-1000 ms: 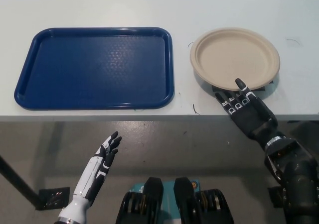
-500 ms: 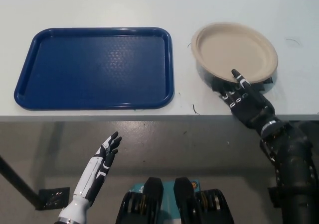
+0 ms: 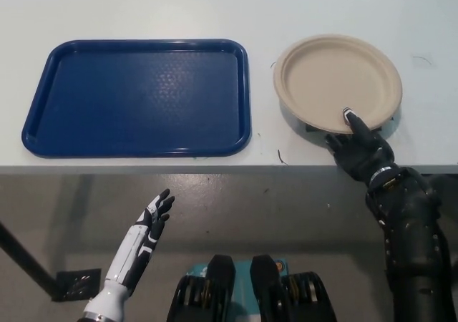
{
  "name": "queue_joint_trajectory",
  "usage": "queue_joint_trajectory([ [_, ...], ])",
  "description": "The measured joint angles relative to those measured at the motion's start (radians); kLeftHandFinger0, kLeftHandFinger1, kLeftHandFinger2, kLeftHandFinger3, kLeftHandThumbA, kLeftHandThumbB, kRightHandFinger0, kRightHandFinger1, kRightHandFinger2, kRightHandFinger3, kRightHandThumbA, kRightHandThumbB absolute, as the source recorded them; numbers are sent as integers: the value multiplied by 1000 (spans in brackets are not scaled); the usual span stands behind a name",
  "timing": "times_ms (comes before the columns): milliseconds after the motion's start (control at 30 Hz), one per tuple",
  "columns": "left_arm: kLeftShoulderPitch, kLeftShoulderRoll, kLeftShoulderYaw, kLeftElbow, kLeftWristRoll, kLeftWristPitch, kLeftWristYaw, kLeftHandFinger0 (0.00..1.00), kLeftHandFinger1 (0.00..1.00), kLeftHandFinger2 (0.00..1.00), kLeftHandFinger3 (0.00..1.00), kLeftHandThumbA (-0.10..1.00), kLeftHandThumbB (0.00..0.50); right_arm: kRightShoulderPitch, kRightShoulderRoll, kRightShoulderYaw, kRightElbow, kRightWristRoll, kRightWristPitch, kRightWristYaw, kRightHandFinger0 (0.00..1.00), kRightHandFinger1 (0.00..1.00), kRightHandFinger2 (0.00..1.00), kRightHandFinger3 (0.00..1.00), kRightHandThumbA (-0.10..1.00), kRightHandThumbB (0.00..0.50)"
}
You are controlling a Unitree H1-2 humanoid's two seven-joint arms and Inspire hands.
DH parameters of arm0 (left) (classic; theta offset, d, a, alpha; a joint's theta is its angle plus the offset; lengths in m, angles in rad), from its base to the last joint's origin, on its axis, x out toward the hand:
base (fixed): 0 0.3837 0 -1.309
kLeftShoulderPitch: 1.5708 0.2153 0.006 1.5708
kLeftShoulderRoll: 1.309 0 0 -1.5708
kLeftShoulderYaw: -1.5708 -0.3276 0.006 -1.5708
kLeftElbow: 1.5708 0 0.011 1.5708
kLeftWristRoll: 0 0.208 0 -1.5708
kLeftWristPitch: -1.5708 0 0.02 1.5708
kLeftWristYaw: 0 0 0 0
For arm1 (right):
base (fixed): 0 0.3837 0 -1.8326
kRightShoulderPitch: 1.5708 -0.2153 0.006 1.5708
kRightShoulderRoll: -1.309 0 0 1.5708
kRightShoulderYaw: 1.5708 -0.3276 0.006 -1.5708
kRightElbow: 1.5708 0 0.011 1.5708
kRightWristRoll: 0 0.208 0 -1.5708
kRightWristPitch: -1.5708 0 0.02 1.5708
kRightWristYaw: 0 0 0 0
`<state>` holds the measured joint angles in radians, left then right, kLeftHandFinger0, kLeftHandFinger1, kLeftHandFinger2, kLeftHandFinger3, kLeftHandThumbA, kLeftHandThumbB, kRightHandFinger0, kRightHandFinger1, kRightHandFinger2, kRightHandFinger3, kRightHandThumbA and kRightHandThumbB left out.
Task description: Use the right hand to pick up a plate from a leveled surface and place it into a tray on the left side
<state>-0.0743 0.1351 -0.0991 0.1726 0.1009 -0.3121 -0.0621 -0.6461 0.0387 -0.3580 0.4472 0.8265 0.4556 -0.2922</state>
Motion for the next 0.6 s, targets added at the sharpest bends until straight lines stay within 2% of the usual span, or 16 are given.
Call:
queue_joint_trajectory([
  [200, -9, 0, 0, 0, 1, 0, 0, 1000, 1000, 1000, 1000, 1000, 128, 44, 4, 39, -132, 2, 11, -40, 0, 171, 678, 991, -100, 2],
  [233, -10, 0, 0, 0, 1, 0, 0, 1000, 1000, 1000, 1000, 1000, 129, 59, 2, 52, -166, 5, 11, -48, 0, 165, 674, 887, -100, 8],
  [267, -11, 0, 0, 0, 1, 0, 0, 1000, 1000, 1000, 1000, 1000, 130, 74, 1, 71, -209, 10, 11, -57, 0, 159, 665, 741, -100, 14],
  [300, -12, 0, 0, 0, 1, 0, 0, 1000, 1000, 1000, 1000, 1000, 134, 88, -3, 88, -244, 16, 11, -68, 0, 147, 641, 720, -100, 24],
  [333, -12, 0, 0, 0, 1, 0, 0, 1000, 1000, 1000, 1000, 1000, 135, 102, -6, 105, -279, 23, 11, -76, 0, 148, 638, 786, -100, 13],
  [367, -12, 0, 0, 0, 2, 0, 0, 1000, 1000, 1000, 1000, 1000, 134, 120, -10, 127, -322, 33, 11, -91, 0, 145, 628, 1000, -100, 24],
  [433, -12, 0, 0, 0, 2, 0, 0, 1000, 1000, 1000, 1000, 1000, 130, 148, -21, 170, -394, 55, 12, -117, 0, 181, 614, 1000, -100, 16],
  [500, -13, 0, 0, 0, 3, 0, 0, 1000, 1000, 1000, 1000, 1000, 129, 162, -29, 199, -455, 72, 12, -135, 0, 262, 622, 949, -100, 19],
  [567, -13, 0, 0, 1, 3, 0, 0, 1000, 1000, 1000, 1000, 1000, 131, 175, -40, 238, -528, 93, 13, -155, 0, 291, 636, 1000, -100, 21],
  [600, -13, 1, 0, 1, 3, 0, 0, 1000, 1000, 1000, 1000, 1000, 130, 180, -49, 265, -578, 106, 13, -169, 0, 286, 631, 994, -100, 18],
])
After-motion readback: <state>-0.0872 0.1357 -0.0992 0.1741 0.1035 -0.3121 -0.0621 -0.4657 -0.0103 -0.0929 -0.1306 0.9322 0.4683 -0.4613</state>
